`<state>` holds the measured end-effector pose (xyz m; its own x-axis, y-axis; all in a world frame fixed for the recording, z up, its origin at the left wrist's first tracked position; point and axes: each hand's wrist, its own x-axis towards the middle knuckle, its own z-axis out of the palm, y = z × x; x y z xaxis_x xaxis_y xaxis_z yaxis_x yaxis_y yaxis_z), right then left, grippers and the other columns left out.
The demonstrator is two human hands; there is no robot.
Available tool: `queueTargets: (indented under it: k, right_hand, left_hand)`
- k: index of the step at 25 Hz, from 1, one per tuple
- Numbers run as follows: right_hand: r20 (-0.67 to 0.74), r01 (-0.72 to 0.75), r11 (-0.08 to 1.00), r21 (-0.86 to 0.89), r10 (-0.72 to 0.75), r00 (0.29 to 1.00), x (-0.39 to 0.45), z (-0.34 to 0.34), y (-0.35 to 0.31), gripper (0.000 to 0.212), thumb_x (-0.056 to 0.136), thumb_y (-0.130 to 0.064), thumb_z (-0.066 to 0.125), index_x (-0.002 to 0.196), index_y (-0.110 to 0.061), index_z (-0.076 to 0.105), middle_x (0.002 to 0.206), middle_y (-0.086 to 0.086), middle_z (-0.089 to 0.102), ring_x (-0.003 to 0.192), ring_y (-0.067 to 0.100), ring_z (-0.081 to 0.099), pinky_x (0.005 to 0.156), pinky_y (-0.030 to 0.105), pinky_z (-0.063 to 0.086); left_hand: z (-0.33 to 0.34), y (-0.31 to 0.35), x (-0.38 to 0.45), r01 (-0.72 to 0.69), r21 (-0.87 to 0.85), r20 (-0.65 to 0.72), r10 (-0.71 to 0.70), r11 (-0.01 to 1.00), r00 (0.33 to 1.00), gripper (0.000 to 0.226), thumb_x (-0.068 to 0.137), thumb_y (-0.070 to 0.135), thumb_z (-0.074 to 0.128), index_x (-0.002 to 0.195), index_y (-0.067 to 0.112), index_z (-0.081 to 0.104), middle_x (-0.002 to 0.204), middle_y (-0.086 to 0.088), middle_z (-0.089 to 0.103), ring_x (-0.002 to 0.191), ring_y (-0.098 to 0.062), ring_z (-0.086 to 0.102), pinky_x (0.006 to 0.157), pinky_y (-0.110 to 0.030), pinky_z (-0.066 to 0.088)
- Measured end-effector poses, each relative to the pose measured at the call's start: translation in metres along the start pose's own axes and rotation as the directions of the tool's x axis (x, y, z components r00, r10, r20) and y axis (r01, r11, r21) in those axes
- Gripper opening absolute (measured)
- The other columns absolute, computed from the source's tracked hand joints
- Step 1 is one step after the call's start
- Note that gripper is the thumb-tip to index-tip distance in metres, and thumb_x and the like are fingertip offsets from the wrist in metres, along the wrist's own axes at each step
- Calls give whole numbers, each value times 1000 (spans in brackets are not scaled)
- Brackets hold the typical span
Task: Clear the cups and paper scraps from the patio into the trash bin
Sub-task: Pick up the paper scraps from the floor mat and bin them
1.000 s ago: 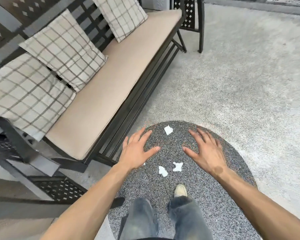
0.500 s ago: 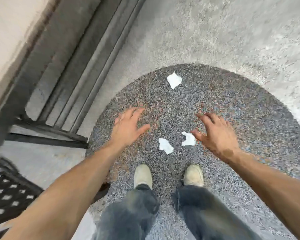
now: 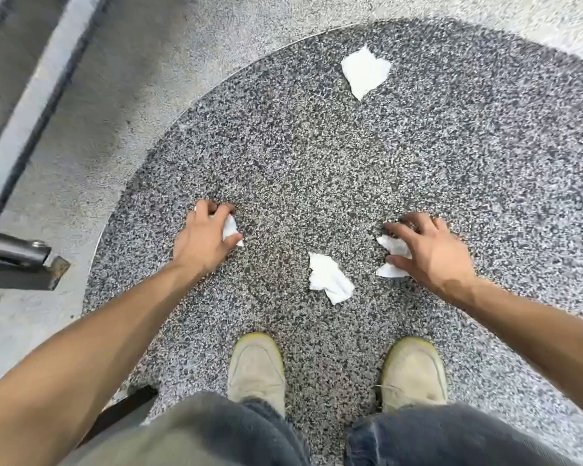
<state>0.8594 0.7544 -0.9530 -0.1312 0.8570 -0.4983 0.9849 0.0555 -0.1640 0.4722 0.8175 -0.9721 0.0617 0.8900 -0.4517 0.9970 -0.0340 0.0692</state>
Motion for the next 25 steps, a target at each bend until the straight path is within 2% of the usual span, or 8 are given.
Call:
queueTargets:
  k: [4, 7, 9, 11, 13, 16, 20, 25]
  right_hand:
    - [-23, 8, 1000, 16, -7, 1000, -3, 5, 3, 66, 82, -57, 57, 140, -36, 34, 139, 3, 39, 113, 21, 49, 83, 45, 55]
    - [12, 22, 1000, -9, -22, 1000, -3, 12, 2, 65, 81, -57, 59, 138, -36, 35, 135, 3, 42, 109, 19, 51, 73, 40, 55]
    - [39, 15, 999, 31, -17, 999, -5, 17, 0, 61, 81, -44, 67, 135, -35, 40, 132, 3, 44, 103, 19, 53, 72, 38, 56]
    - [69, 6, 996, 84, -12, 998, -9, 22, -3, 58, 84, -25, 68, 135, -32, 41, 133, 4, 45, 100, 19, 56, 74, 37, 58]
    - [75, 3, 987, 159, -15, 997, -11, 22, -5, 51, 87, -14, 64, 133, -28, 46, 131, 4, 49, 92, 16, 61, 73, 30, 57]
    - [59, 23, 961, 274, -40, 997, 1, 5, -8, 28, 90, -12, 61, 116, -21, 60, 114, 1, 60, 83, 13, 64, 69, 23, 56]
    - [-50, -7, 935, 355, 27, 998, 36, -36, -4, 32, 86, -4, 63, 113, -20, 63, 113, 1, 58, 92, 18, 62, 66, 16, 46]
    - [-127, 24, 935, 353, 23, 992, 80, -80, 5, 55, 83, 7, 59, 128, -25, 55, 130, 6, 47, 111, 23, 54, 86, 32, 53]
  left_hand:
    - [8, 1, -4, -62, -175, -14, 61, 983, 998, 31, 94, 33, 53, 123, 25, 50, 124, -7, 42, 91, -16, 57, 70, -31, 55]
    - [10, 5, -3, -164, -226, -33, 161, 960, 986, 24, 95, 16, 53, 119, 23, 55, 117, -2, 48, 83, -10, 54, 69, -24, 50]
    - [7, 9, -2, -162, -298, -43, 157, 941, 987, 30, 93, 6, 55, 119, 21, 57, 112, -1, 52, 85, -10, 53, 80, -29, 50]
    - [3, 20, -5, -174, -388, -41, 171, 905, 984, 35, 92, 3, 55, 120, 23, 58, 112, -1, 56, 82, -12, 56, 75, -25, 50]
    - [-3, 42, -10, -309, -402, -14, 331, 862, 943, 41, 91, 4, 57, 124, 29, 57, 115, 2, 58, 80, -5, 55, 70, -18, 47]
    - [-11, 81, -15, -567, -315, 126, 626, 761, 770, 49, 89, 13, 58, 130, 37, 49, 126, 10, 51, 82, -3, 56, 75, -27, 55]
    - [-5, 124, -16, -805, -126, 316, 793, 579, 521, 73, 83, 8, 62, 140, 43, 33, 155, 9, 16, 73, -8, 56, 56, -27, 56]
    - [4, 146, -15, -950, -21, 448, 853, 310, 269, 60, 90, 17, 50, 145, 32, 31, 144, -6, 39, 70, -9, 52, 45, -21, 43]
